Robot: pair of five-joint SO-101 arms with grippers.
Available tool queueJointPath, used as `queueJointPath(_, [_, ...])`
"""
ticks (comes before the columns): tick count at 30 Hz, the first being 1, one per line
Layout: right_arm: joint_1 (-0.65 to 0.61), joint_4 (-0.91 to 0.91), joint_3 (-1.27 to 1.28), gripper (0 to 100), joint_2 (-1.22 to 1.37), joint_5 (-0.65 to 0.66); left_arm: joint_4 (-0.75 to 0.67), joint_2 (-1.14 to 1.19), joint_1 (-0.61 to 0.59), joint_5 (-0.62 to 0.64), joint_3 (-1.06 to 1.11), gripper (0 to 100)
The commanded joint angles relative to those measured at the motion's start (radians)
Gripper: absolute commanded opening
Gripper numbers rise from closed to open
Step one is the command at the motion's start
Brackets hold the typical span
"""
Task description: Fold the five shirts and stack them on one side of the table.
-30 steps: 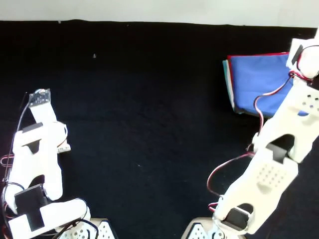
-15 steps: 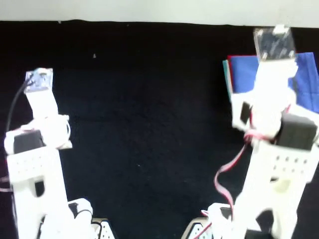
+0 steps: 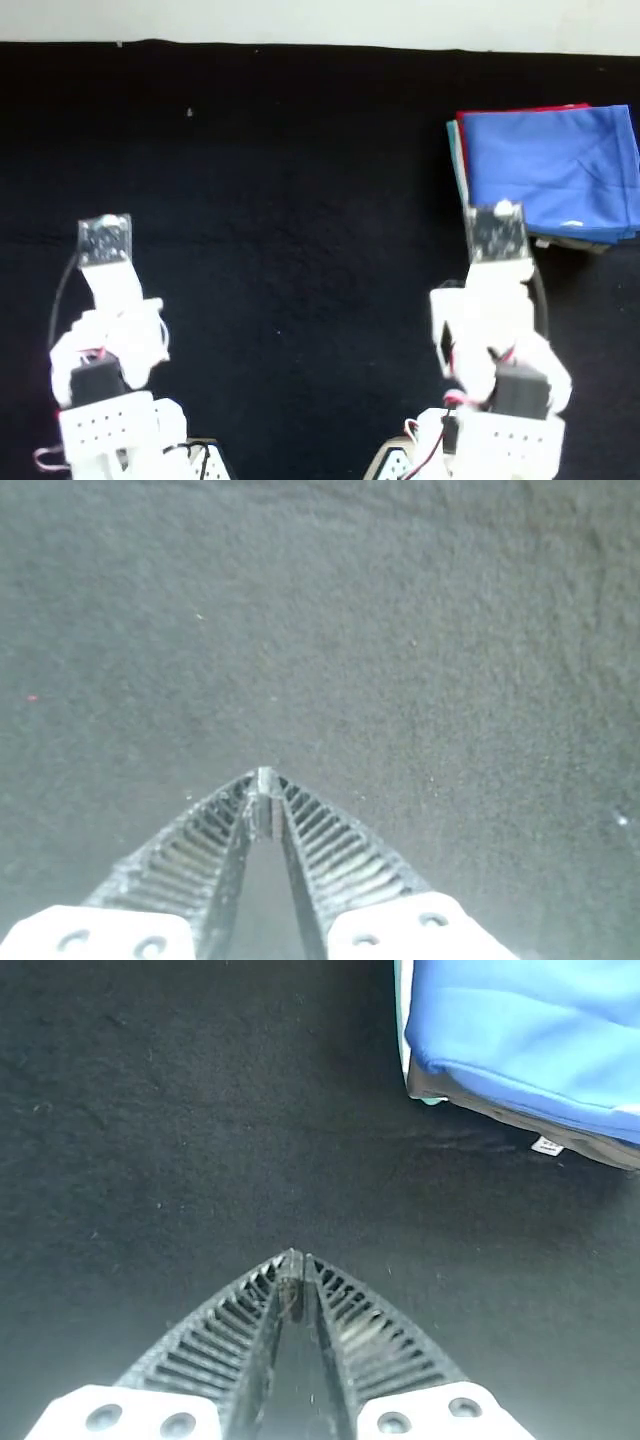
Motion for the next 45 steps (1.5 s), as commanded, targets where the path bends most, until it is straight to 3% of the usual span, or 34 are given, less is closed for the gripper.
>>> queueJointPath(1, [-0.008, -0.061, 0.211, 1.6, -0.249, 0.003, -0.017, -0.200, 0.042, -0.006, 0.111, 1])
queueJointPath(4, [-0.005, -0.058, 0.352, 1.6, -0.443, 0.003, -0.011, -0.357, 0.084, -0.005, 0.213, 1])
queueJointPath(6, [-0.005, -0.059, 0.394, 1.6, -0.426, 0.000, -0.014, -0.348, 0.105, -0.005, 0.240, 1])
queueJointPath(14, [-0.010, -0.067, 0.481, 1.9, -0.424, -0.261, -0.009, -0.331, 0.183, -0.003, 0.280, 1])
queueJointPath(19, [-0.010, -0.061, 0.668, 1.9, -0.426, -0.258, 0.002, -0.331, 0.182, -0.003, 0.285, 1])
queueJointPath(25, [-0.010, -0.005, 0.714, 1.9, -0.426, -0.264, 0.123, -0.332, 0.186, 0.003, 0.283, 1])
queueJointPath(32, [-0.008, 0.018, 0.714, 1.9, -0.426, -0.265, 0.219, -0.331, 0.185, 0.284, 0.285, 1])
queueJointPath(45, [-0.008, 0.018, 0.714, 1.9, -0.426, -0.265, 0.219, -0.331, 0.182, 0.282, 0.285, 1])
